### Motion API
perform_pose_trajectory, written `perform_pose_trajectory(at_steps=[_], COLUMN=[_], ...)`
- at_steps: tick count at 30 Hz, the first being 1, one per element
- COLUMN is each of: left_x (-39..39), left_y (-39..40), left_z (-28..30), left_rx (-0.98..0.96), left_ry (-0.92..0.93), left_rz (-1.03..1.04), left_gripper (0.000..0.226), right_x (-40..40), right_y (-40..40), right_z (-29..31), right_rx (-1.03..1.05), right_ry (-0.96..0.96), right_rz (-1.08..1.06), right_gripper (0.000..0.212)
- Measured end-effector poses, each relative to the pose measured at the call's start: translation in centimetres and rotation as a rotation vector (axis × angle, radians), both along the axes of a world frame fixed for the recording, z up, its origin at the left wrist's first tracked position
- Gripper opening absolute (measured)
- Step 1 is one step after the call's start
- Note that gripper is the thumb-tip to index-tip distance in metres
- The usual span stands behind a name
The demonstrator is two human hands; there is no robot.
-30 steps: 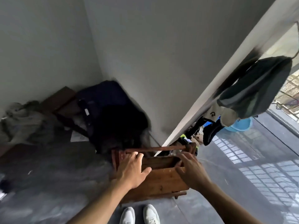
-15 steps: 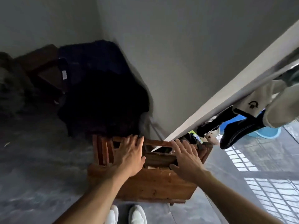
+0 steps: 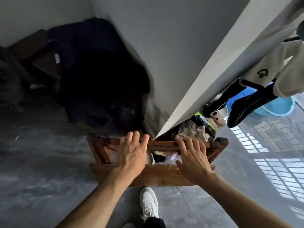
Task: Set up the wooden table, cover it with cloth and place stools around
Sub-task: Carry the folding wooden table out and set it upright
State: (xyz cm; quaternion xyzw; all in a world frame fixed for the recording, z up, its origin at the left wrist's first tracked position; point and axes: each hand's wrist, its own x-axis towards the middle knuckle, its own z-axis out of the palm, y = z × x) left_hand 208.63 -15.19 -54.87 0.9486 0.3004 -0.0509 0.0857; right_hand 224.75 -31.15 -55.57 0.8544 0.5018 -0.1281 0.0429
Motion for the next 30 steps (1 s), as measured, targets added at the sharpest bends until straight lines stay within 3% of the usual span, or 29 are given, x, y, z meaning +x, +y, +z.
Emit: perform_pose_trajectory(at_steps=[3, 9, 16, 19, 23, 30], left_x=[-2.2, -6.7, -10.7, -12.5, -14.9, -20.7], left_y=[-1.4, -5.5, -10.5, -12.7, -15.5, -22.3], left_z=[-0.4, 0.0, 1.7, 4.5, 10.3, 24.4], left_rx=[-0.001, -0.077, -0.169, -0.228, -0.259, -0.084], left_ry=[-0.056, -0.039, 0.088, 0.125, 0.131, 0.018], left_rz=[-0.054, -0.13, -0.123, -0.097, 0.007, 0.13], left_gripper=[0.042, 0.043, 0.055, 0.033, 0.027, 0.02], right_x=[-1.9, -5.4, -8.4, -10.1, -11.8, -14.6], right_y=[-2.5, -6.0, -9.9, -11.6, -13.9, -16.4], right_z=[0.3, 1.1, 2.9, 4.8, 9.8, 23.7], right_rx=[-0.015, 0.056, -0.01, -0.073, 0.026, 0.123], right_ry=[-0.018, 0.043, 0.211, 0.272, 0.265, 0.187], right_rz=[0.035, 0.051, 0.097, 0.136, 0.19, 0.404], right_gripper=[0.067, 0.025, 0.008, 0.011, 0.018, 0.018])
